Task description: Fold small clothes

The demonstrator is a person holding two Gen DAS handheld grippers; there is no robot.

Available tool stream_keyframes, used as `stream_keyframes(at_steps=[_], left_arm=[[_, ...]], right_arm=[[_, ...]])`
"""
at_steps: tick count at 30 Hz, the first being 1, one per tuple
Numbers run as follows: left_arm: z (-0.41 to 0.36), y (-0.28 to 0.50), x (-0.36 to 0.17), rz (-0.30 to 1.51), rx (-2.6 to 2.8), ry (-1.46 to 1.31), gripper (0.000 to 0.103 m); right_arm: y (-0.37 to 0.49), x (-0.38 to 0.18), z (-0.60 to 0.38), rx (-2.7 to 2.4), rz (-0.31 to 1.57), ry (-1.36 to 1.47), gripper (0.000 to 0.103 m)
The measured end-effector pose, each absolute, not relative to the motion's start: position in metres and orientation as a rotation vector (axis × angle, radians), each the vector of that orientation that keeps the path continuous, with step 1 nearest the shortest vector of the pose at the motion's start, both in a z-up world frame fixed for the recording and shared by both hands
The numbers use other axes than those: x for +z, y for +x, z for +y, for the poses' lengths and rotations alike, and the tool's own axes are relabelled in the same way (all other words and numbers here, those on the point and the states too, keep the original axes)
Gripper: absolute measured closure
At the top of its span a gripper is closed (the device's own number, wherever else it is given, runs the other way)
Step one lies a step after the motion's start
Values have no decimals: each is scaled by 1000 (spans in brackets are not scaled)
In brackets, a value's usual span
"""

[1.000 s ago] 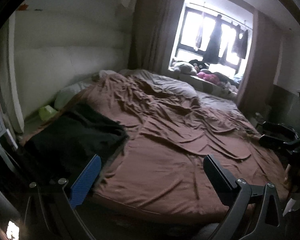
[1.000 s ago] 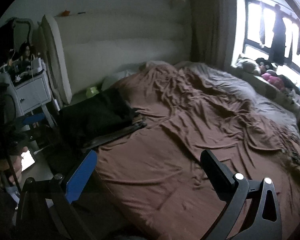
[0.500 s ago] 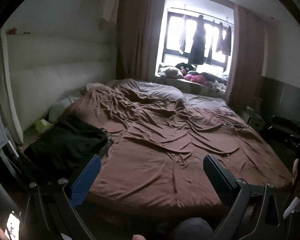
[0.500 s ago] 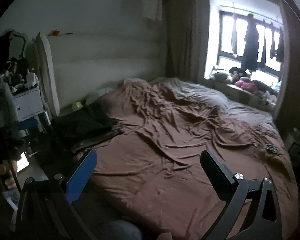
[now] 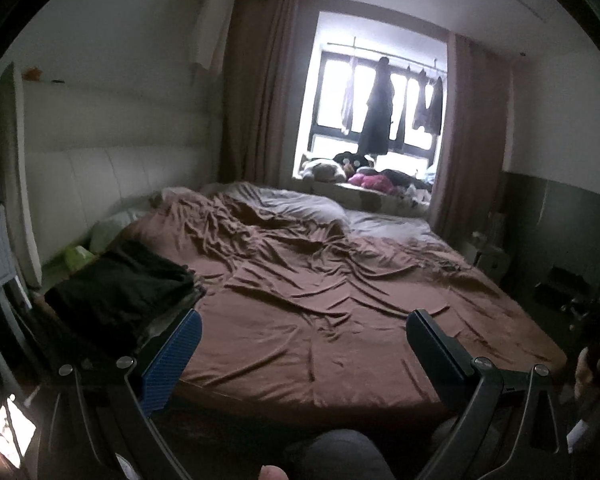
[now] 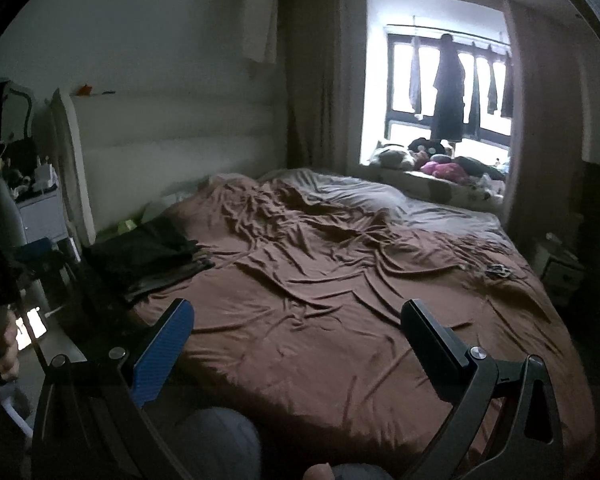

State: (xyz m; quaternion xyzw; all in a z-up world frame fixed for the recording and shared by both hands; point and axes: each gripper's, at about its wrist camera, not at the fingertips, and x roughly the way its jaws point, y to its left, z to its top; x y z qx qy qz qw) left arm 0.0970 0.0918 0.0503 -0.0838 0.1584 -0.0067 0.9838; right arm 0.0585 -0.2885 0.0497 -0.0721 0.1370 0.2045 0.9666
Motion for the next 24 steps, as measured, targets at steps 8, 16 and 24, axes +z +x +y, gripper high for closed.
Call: stream_keyframes(at_steps=[8, 16, 24], left_arm=[[61, 60, 49, 275, -36, -142, 0], [46, 39, 39, 261, -29, -135, 0], [38, 27, 22, 233, -3, -108, 0]], right_arm=[[25, 30, -311, 375, 272, -99, 0], [5, 15, -327, 346, 262, -67, 0], [-11, 1, -334, 331, 243, -35, 0]])
